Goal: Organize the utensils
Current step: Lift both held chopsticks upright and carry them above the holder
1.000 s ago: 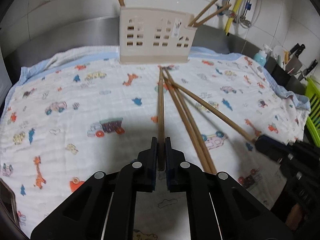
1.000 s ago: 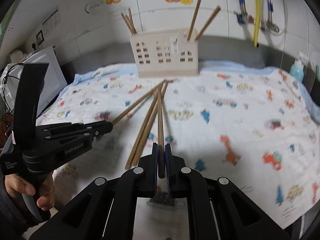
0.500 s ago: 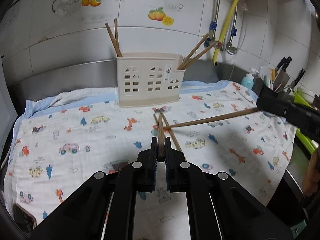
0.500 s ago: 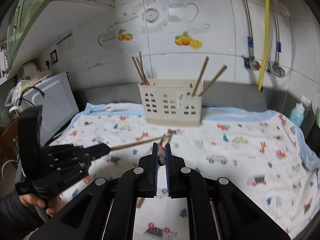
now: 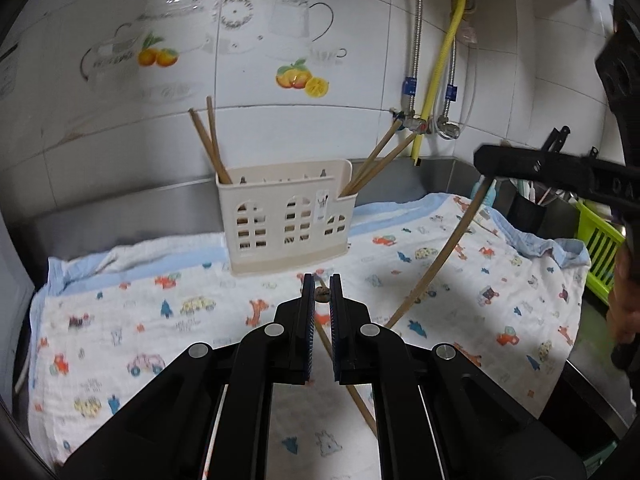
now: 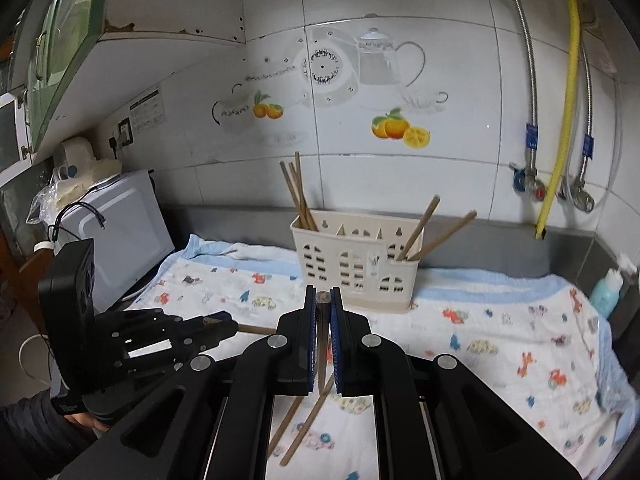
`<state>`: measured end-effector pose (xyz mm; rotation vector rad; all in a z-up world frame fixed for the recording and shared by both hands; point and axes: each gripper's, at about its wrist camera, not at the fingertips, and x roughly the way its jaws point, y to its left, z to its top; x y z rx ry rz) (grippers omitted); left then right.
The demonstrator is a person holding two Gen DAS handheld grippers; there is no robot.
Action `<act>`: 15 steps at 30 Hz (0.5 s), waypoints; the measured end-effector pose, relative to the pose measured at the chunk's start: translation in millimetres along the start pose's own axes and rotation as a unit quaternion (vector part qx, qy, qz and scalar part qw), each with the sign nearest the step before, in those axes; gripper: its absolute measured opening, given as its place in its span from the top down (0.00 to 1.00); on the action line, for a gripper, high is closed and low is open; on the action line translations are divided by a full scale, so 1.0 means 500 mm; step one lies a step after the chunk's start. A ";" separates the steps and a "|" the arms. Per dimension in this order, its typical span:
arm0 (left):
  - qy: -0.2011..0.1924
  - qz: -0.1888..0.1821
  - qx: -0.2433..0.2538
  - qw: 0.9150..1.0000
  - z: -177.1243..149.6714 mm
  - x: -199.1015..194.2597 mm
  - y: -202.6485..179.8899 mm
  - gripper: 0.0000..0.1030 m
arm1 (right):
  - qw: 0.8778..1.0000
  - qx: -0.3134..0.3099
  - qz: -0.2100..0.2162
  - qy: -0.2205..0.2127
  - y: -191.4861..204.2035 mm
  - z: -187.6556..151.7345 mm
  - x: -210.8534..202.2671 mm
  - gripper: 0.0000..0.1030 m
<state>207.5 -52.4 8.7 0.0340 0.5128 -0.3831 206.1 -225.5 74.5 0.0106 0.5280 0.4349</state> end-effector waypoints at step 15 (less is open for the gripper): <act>-0.025 0.007 0.031 0.999 0.137 0.028 0.015 0.94 | 0.998 -0.010 -0.025 -0.061 -0.081 0.219 0.032 0.94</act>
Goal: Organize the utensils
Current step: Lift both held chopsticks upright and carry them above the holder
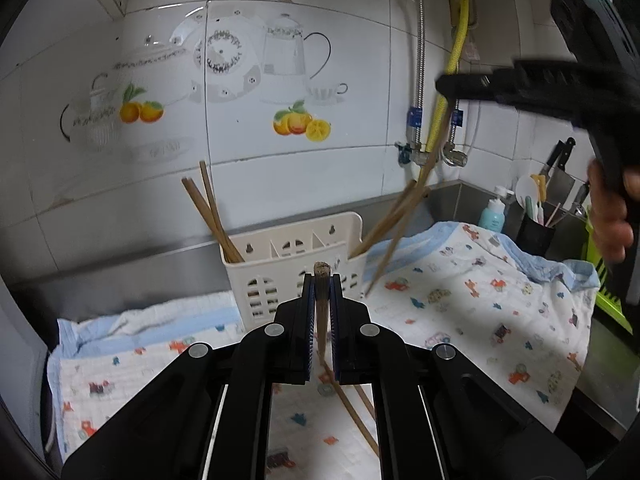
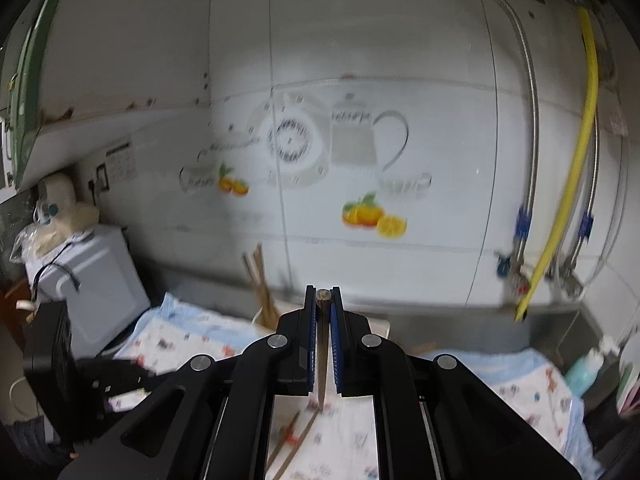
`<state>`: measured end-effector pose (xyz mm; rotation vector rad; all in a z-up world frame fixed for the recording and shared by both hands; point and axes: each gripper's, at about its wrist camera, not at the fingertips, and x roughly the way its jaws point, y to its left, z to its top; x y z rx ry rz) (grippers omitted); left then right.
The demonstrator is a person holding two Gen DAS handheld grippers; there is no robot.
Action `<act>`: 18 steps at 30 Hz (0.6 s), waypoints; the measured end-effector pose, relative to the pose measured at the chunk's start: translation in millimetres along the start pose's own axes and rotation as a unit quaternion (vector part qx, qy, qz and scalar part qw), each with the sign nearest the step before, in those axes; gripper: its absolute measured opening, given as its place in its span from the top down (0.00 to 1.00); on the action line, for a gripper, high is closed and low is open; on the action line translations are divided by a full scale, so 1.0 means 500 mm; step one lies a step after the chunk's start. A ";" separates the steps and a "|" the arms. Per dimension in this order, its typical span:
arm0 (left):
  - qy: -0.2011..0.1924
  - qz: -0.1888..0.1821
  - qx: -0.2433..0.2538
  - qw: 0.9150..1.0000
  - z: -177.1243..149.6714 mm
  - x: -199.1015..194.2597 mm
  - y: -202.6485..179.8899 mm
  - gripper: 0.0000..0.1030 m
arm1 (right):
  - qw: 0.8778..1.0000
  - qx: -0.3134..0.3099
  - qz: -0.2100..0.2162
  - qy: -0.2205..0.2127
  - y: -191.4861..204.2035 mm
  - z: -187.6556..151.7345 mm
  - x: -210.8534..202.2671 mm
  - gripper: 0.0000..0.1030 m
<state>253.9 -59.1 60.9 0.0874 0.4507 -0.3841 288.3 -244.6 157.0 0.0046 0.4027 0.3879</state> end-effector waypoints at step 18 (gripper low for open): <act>-0.073 0.031 0.034 0.996 0.169 -0.024 0.028 0.94 | 0.999 -0.004 -0.038 0.005 -0.047 0.035 0.174 0.94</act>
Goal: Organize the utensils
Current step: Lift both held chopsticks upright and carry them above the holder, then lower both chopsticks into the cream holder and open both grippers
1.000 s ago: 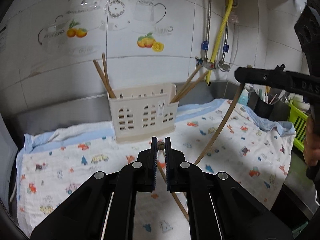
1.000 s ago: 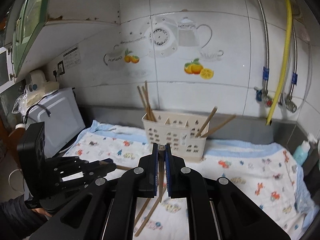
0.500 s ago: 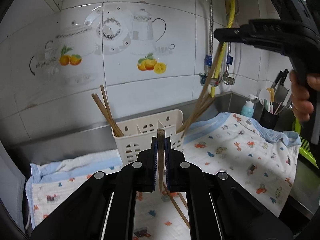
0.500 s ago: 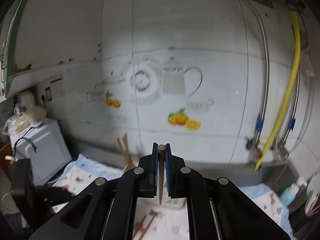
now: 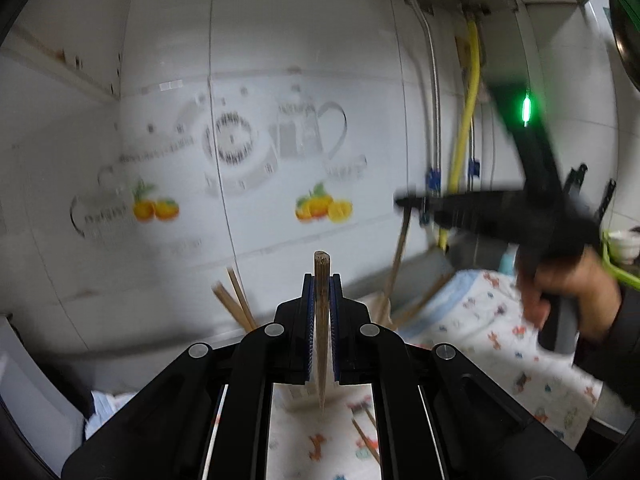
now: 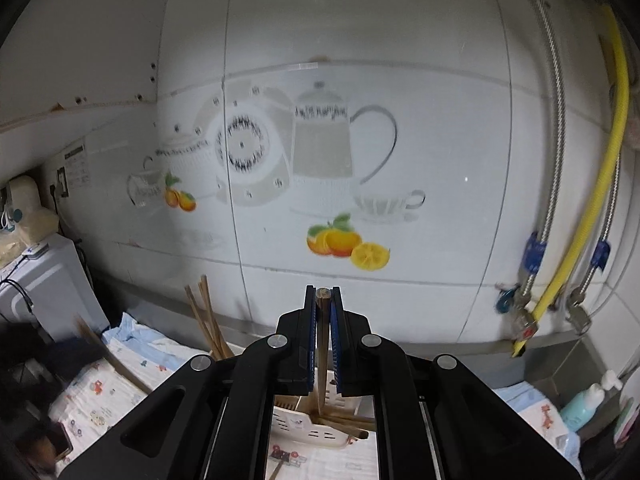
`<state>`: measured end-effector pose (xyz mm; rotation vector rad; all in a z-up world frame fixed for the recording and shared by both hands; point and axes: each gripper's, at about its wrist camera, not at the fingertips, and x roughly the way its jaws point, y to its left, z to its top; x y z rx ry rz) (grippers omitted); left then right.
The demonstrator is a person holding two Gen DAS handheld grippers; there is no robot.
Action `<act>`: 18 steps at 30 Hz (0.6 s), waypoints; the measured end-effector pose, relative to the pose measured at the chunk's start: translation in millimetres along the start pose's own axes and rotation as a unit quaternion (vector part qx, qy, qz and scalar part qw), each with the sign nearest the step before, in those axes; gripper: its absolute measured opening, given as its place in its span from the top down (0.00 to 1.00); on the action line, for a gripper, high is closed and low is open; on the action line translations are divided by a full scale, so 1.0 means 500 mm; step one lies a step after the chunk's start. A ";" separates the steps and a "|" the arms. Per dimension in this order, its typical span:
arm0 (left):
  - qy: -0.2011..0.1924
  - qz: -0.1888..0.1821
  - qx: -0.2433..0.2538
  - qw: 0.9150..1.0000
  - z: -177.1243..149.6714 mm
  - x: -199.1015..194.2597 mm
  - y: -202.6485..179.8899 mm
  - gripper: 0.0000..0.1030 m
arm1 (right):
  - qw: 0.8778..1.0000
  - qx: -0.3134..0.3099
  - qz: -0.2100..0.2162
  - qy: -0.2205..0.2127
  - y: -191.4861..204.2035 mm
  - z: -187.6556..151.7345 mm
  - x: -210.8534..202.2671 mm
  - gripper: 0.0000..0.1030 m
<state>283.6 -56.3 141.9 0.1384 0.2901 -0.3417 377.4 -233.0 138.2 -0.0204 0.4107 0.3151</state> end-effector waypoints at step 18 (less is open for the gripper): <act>-0.046 0.043 -0.009 0.998 0.088 0.084 0.035 0.94 | 0.999 0.007 0.008 0.044 -0.019 -0.060 0.074 0.93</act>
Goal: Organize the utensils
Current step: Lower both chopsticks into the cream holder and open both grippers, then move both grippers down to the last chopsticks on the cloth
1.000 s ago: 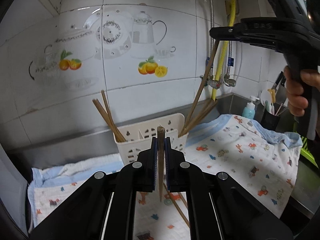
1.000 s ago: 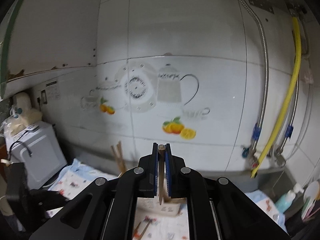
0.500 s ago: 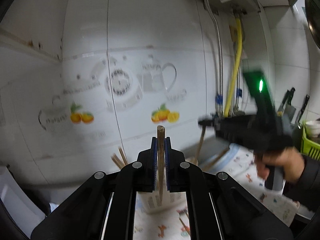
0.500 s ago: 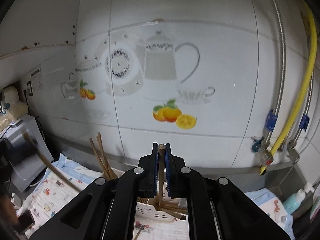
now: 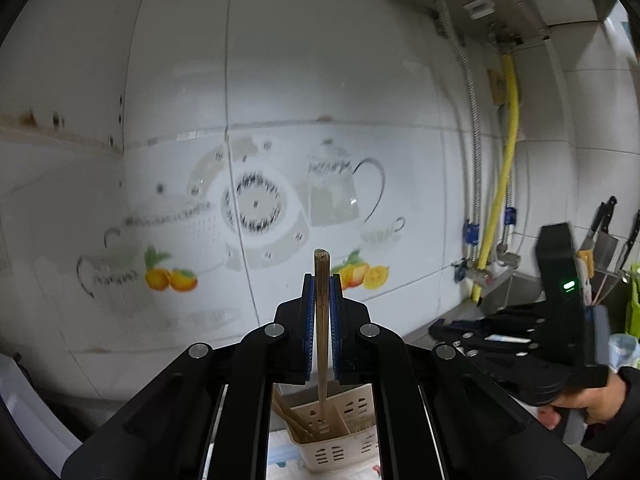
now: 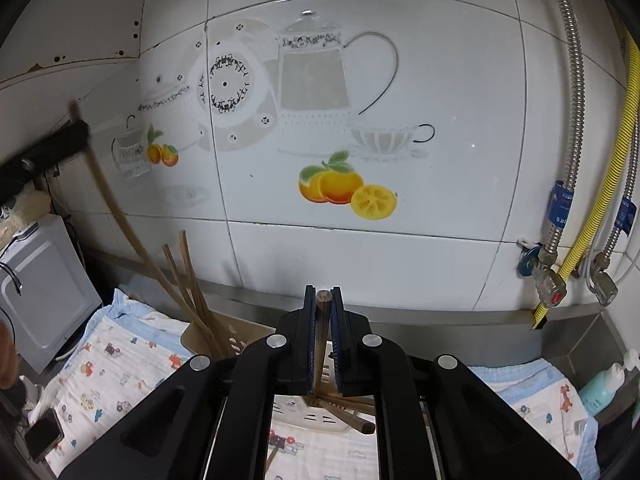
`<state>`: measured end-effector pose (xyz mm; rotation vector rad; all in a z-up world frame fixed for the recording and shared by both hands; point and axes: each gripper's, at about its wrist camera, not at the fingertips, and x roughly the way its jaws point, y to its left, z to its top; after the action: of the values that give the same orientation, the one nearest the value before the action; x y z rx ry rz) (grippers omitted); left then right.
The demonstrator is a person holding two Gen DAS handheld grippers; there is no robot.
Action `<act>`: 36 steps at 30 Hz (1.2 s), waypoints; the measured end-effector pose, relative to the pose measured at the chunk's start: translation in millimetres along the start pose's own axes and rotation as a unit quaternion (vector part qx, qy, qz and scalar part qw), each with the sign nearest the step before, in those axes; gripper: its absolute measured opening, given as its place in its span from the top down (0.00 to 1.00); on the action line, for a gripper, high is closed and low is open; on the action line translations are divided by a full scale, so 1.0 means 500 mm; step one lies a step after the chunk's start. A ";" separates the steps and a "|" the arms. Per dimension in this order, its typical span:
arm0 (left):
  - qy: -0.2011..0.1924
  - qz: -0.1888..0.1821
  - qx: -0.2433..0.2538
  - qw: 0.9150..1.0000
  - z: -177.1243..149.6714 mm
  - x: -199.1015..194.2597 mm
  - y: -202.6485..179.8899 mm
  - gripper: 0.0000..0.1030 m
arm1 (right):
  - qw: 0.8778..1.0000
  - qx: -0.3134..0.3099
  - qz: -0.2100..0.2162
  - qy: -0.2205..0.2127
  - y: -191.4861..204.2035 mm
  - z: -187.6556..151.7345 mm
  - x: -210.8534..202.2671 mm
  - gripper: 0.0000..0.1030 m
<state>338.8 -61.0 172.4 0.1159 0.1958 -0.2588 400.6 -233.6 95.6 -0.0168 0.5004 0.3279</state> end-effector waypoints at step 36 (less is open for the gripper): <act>0.060 0.023 -0.102 0.993 -0.162 -0.150 0.077 0.65 | 0.997 0.024 -0.002 0.073 0.113 -0.297 -0.166 0.70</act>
<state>263.5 5.6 112.6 -0.0673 0.3383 -0.1843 244.7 -219.7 8.0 0.0050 0.6521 0.3118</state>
